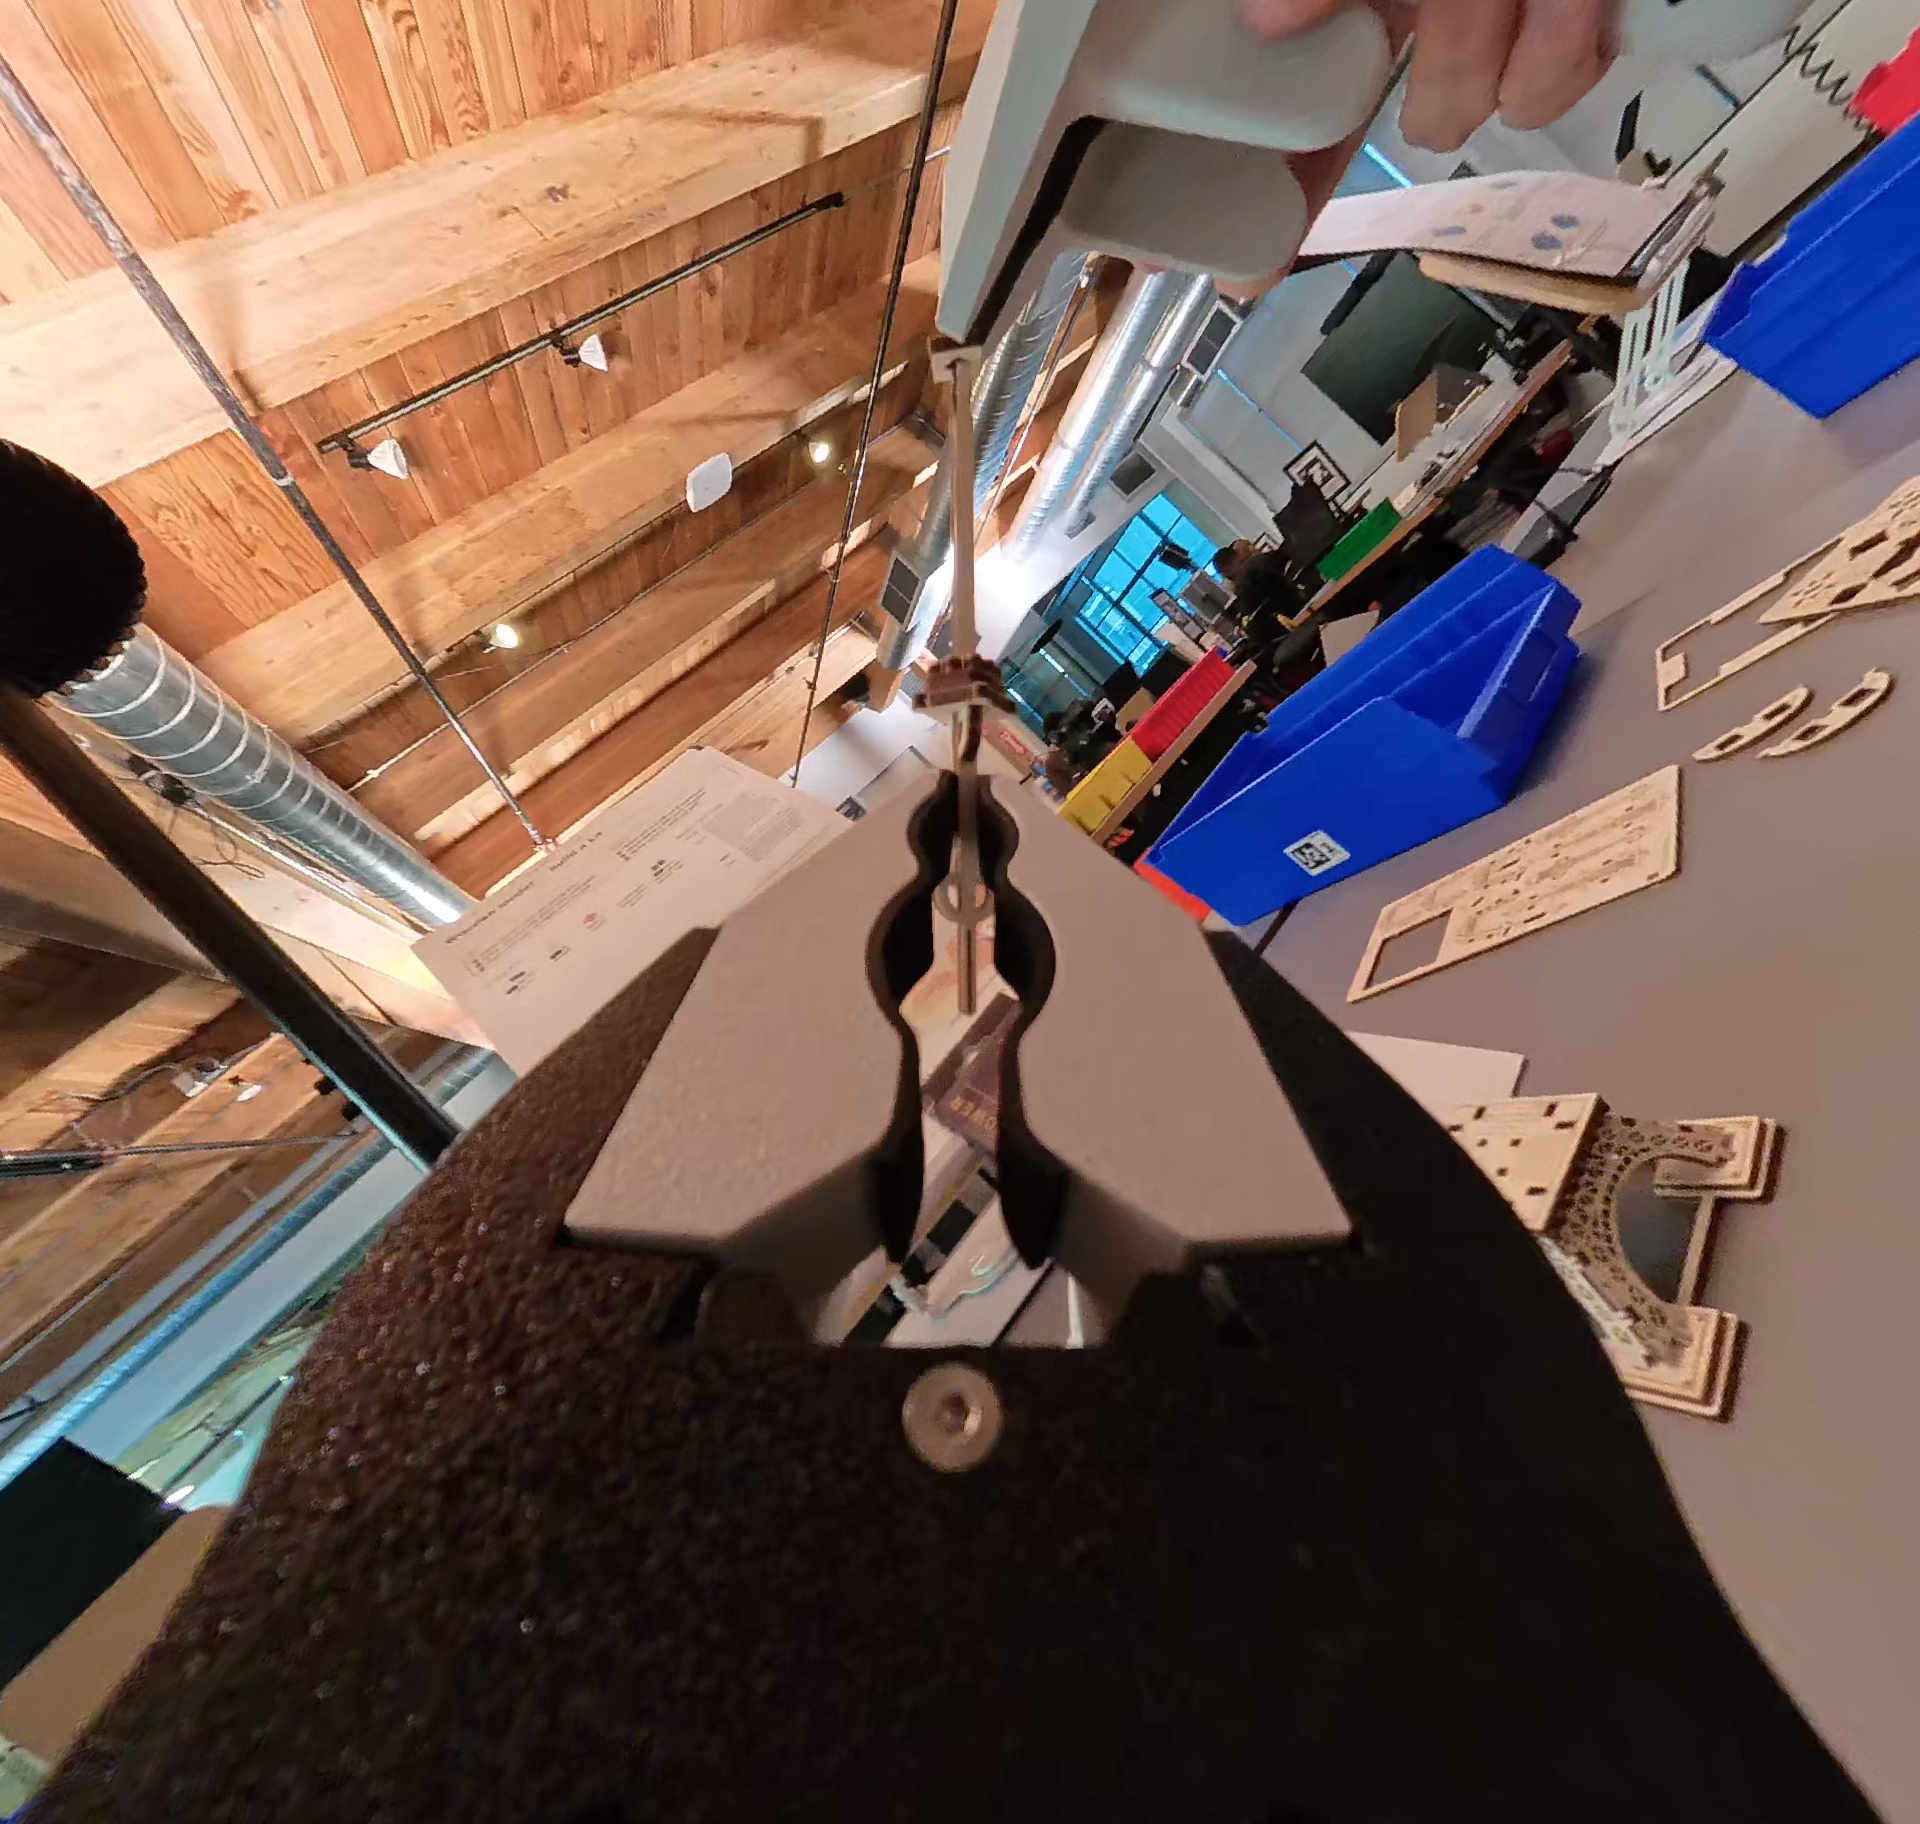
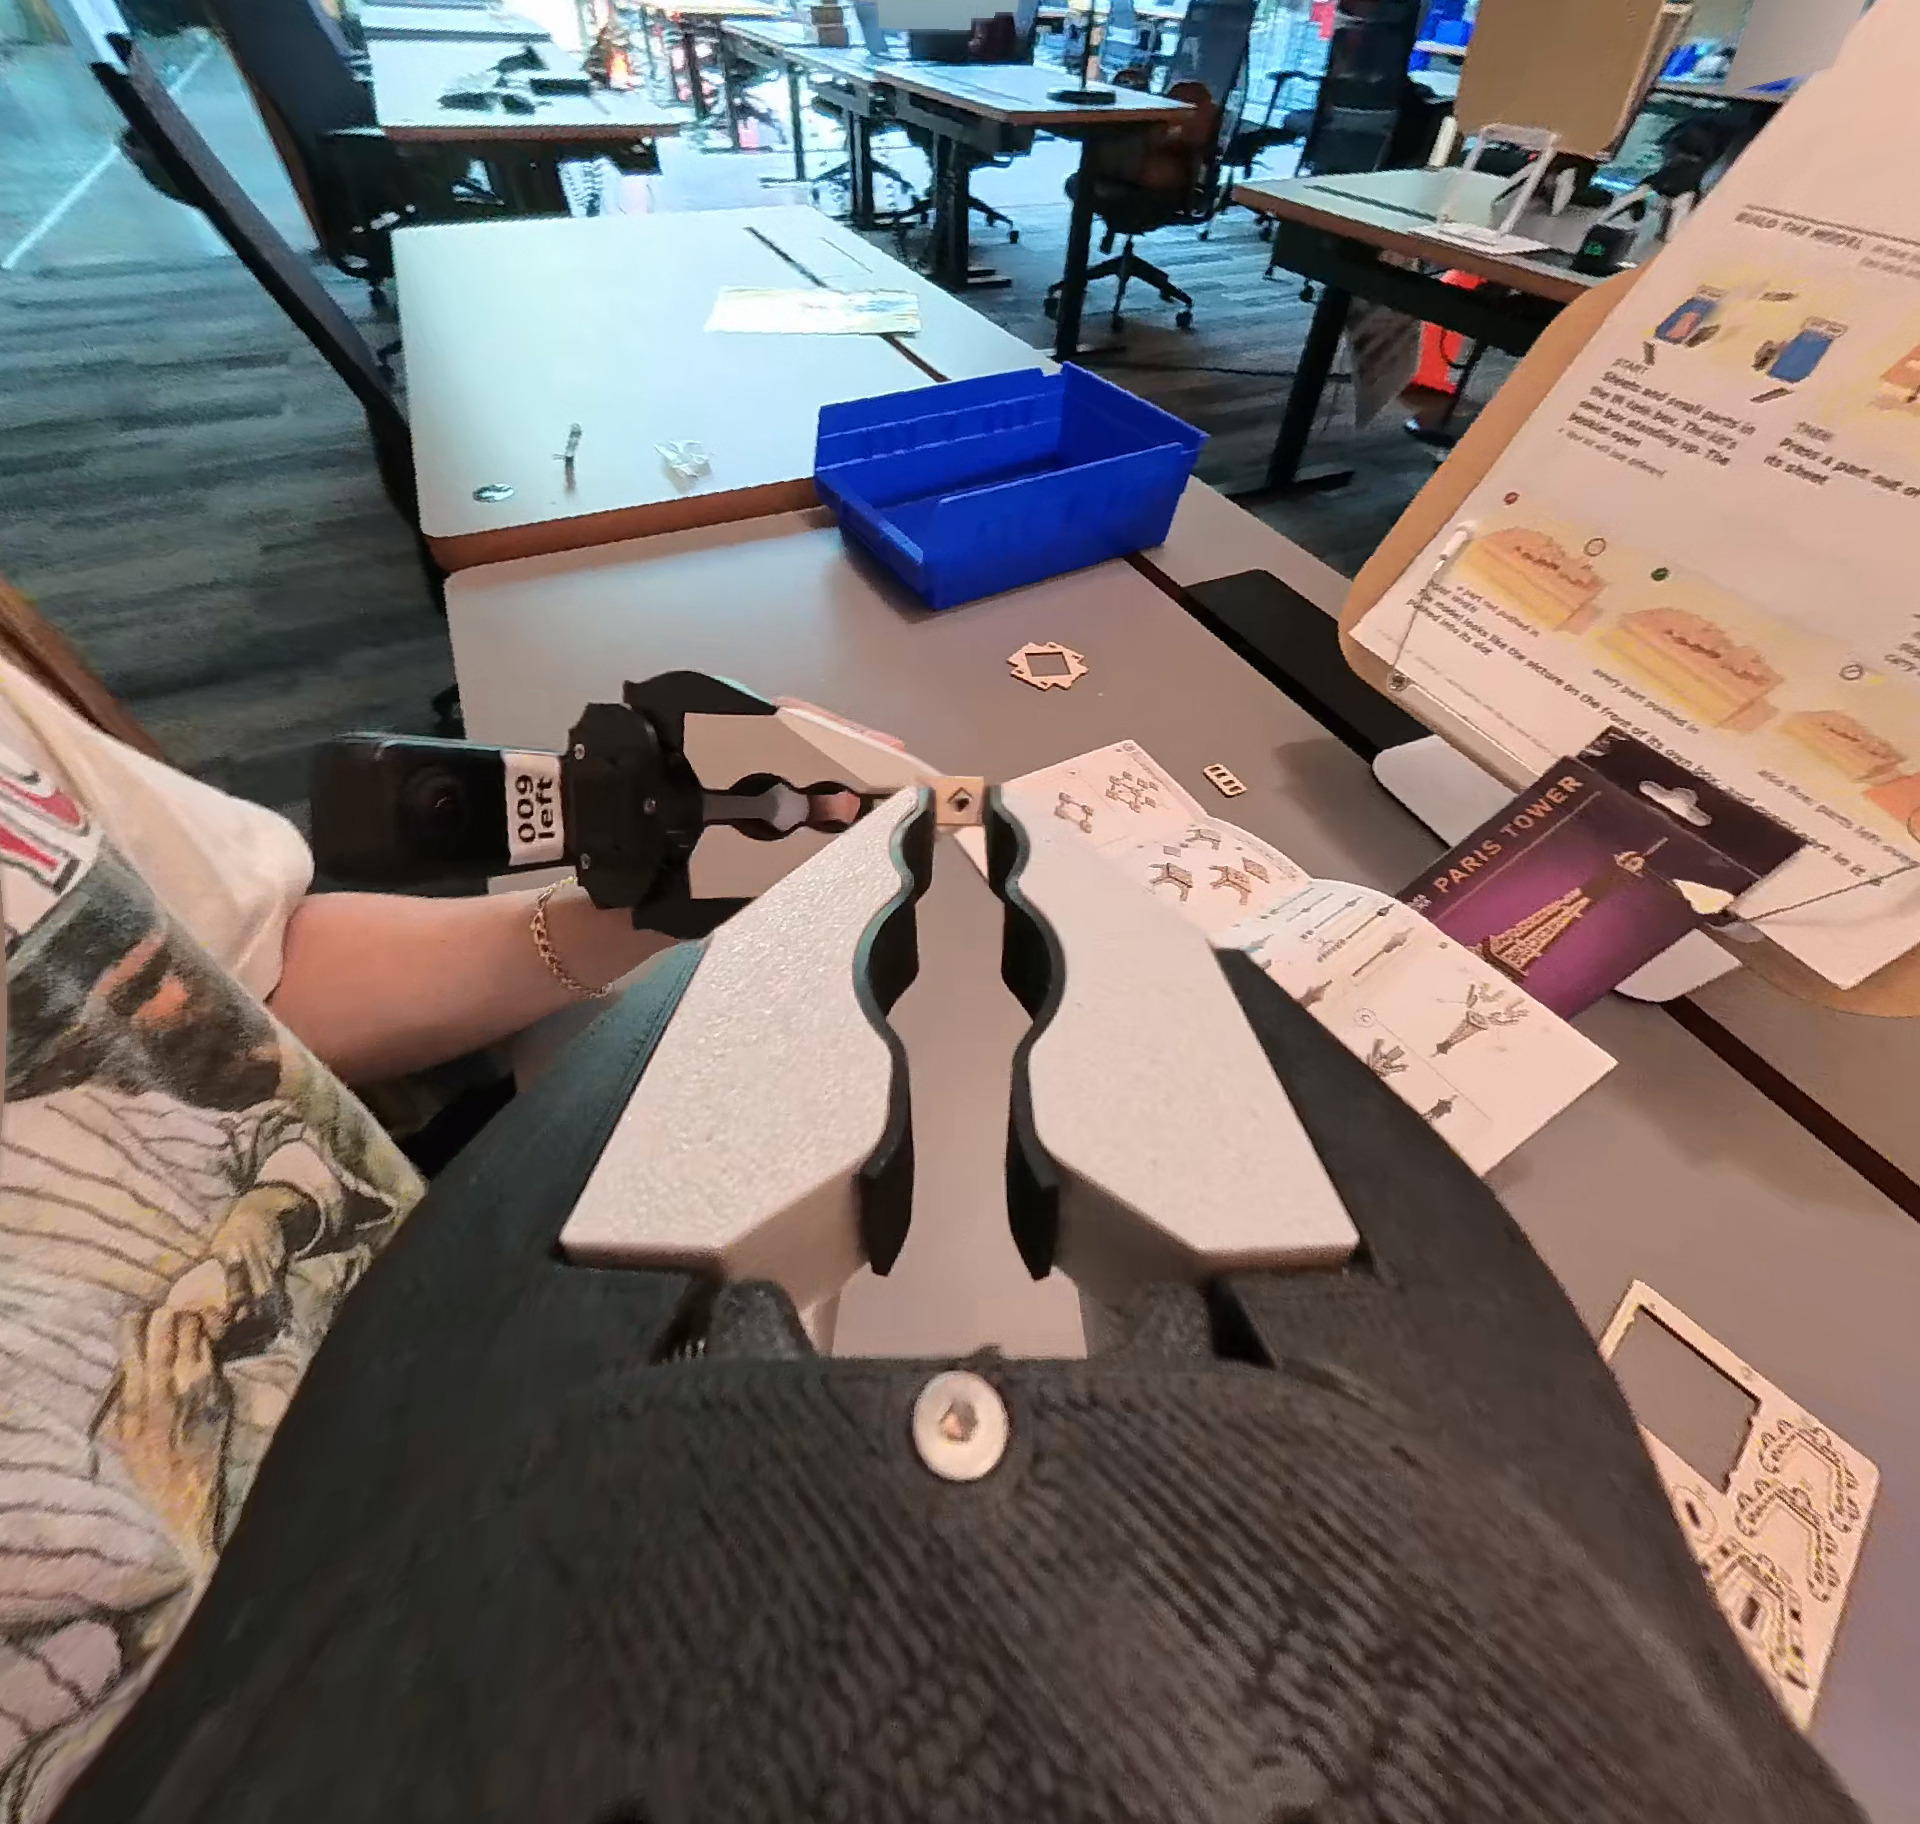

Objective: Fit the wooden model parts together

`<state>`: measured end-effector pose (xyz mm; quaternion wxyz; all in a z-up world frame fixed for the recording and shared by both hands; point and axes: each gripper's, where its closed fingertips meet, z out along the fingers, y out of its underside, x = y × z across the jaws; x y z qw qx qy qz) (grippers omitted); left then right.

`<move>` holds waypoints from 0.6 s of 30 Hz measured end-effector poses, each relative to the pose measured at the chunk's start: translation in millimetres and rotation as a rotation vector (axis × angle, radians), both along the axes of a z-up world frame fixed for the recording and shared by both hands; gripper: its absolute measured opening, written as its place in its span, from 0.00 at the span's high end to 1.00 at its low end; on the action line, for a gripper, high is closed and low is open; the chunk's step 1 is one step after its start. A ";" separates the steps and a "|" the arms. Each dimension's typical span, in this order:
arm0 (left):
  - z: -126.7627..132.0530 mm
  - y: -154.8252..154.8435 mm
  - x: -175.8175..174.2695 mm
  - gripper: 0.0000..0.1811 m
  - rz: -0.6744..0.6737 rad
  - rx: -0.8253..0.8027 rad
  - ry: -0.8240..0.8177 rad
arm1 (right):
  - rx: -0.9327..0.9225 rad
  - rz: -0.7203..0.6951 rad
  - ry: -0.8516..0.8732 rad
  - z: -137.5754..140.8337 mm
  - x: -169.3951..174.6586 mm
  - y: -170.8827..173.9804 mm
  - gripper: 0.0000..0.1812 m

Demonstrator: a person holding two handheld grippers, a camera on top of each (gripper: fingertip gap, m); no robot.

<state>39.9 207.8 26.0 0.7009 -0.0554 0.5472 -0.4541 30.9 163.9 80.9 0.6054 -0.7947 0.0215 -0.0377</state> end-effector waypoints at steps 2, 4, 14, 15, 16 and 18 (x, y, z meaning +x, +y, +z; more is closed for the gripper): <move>2.4 0.2 -1.4 1.00 0.025 0.019 -0.019 | 0.013 0.040 0.004 1.7 -5.8 -0.6 0.96; 4.8 -0.1 -1.9 1.00 0.037 0.022 -0.020 | 0.037 0.090 0.044 4.3 -12.2 -1.3 0.96; 12.9 0.4 -1.5 1.00 0.222 0.203 -0.002 | 0.201 0.196 0.075 5.0 -7.2 -10.8 0.96; 12.7 0.4 -0.9 1.00 0.243 0.233 0.013 | 0.218 0.195 0.102 4.0 -4.8 -12.0 0.96; 13.2 1.2 -0.7 1.00 0.267 0.257 0.023 | 0.230 0.190 0.132 2.1 -1.6 -12.9 0.96; 14.0 1.7 -0.8 1.00 0.310 0.306 0.039 | 0.267 0.185 0.193 -0.2 3.5 -14.4 0.96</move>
